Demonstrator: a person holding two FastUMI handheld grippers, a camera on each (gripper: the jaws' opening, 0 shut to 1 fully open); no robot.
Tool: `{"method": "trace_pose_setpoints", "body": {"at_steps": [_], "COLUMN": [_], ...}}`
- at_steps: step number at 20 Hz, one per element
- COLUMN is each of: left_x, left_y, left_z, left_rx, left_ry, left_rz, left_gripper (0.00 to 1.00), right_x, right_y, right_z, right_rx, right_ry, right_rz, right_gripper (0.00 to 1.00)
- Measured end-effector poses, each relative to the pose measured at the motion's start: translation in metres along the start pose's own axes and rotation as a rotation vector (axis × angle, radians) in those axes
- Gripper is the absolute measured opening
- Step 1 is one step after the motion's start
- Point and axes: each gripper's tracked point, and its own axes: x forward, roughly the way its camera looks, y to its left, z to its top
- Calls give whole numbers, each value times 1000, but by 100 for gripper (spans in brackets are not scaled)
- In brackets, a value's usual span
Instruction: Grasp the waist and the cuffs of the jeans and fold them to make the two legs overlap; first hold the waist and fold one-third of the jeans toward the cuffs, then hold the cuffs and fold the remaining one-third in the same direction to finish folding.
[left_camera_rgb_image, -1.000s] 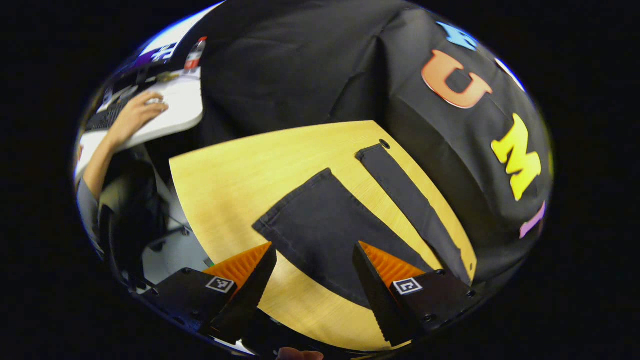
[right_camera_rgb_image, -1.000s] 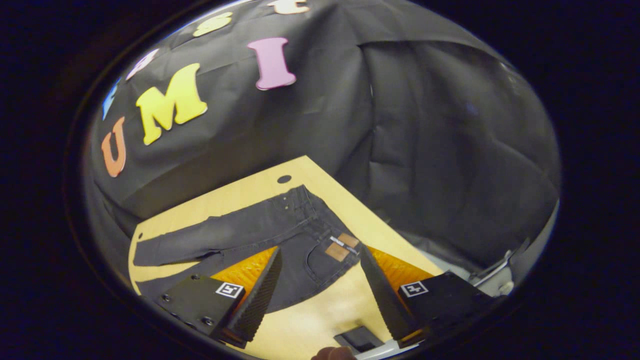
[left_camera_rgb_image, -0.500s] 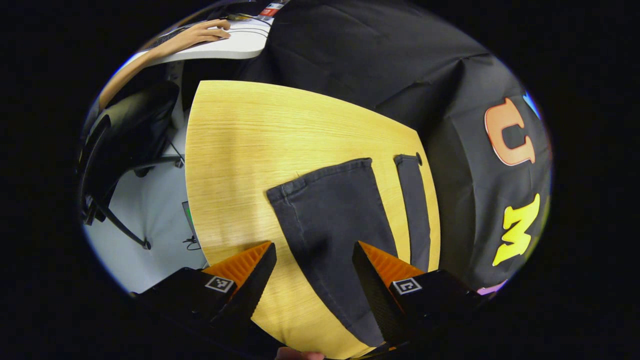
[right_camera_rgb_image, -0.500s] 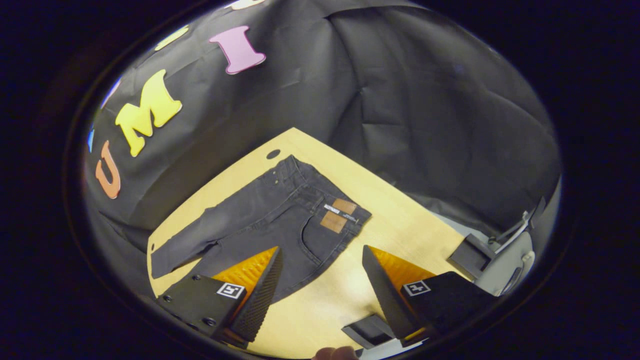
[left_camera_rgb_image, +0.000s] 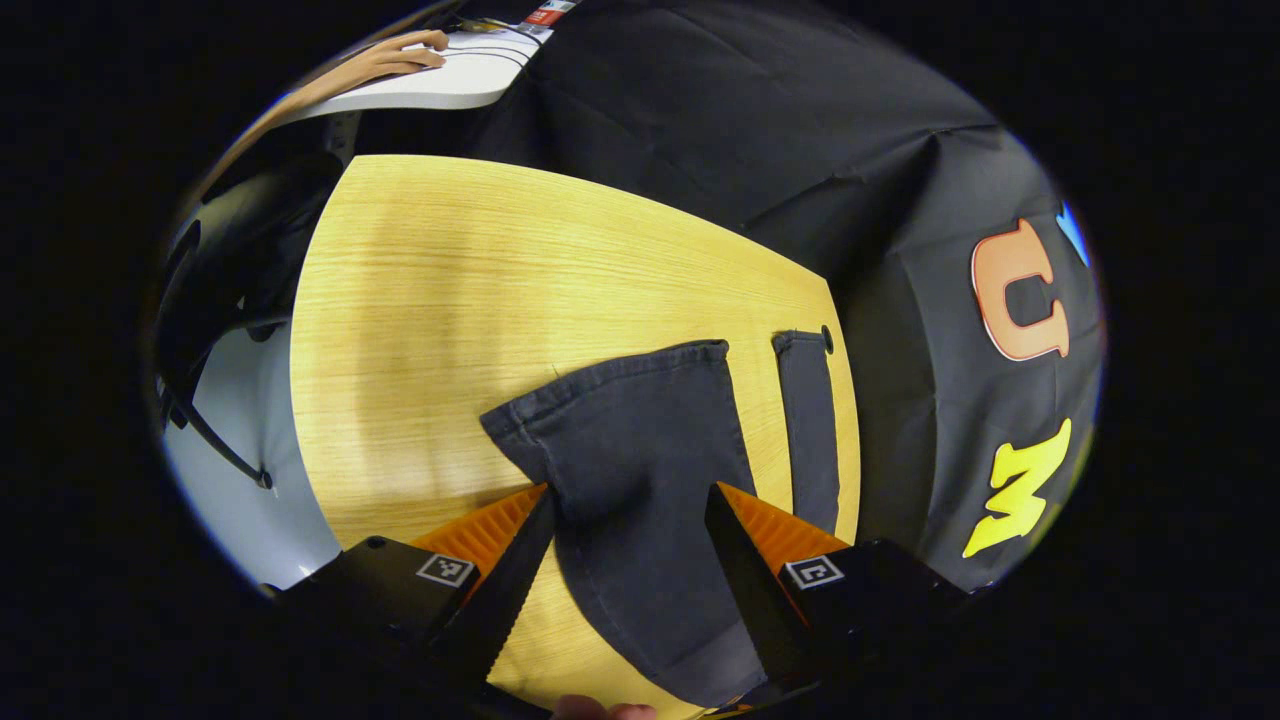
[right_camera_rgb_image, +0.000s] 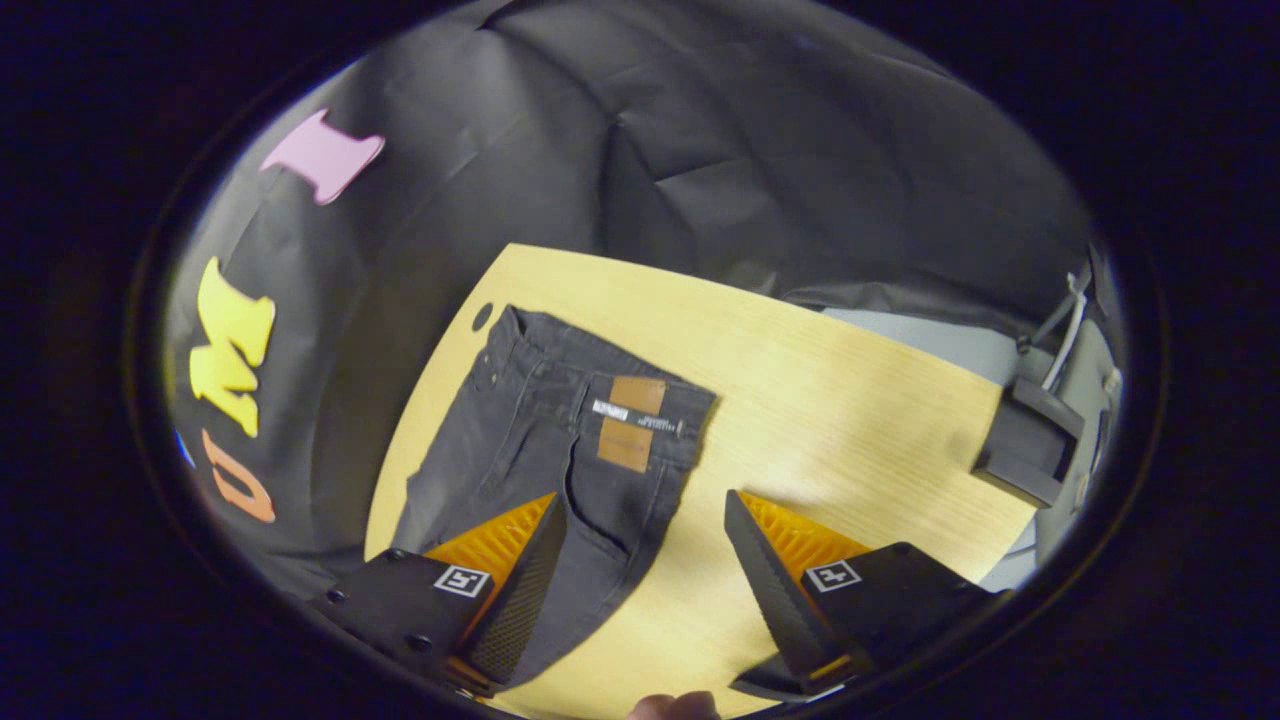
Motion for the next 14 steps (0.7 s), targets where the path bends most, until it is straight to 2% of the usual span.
{"method": "trace_pose_setpoints", "body": {"at_steps": [2,3,4,6,7,8,9,10,11,12,14], "left_x": [4,6,7,9,12,13,15,16,19,20,26], "left_y": [-4,-7,-8,-10,-10,-11,-13,-13,-14,-16,-20], "left_z": [1,1,2,4,4,6,6,8,9,9,10], "left_rx": [7,8,5,-20,-38,-58,-78,-93,-106,-116,-130], "left_ry": [-3,-5,-4,6,12,18,24,31,41,54,74], "left_rz": [7,11,16,36,47,63,76,92,112,133,162], "left_gripper": [97,97,100,96,96,96,96,96,96,100,96], "right_x": [8,13,18,23,25,28,29,30,31,33,35], "right_y": [2,5,7,14,17,17,17,19,19,20,20], "right_z": [16,21,25,30,33,34,36,38,40,41,42], "right_rx": [43,56,63,95,118,143,173,206,240,265,276], "right_ry": [-10,-9,-7,5,6,13,15,22,24,32,39], "right_rz": [10,16,18,14,1,-16,-33,-56,-77,-94,-122], "right_gripper": [93,98,96,96,93,97,93,97,93,93,92]}}
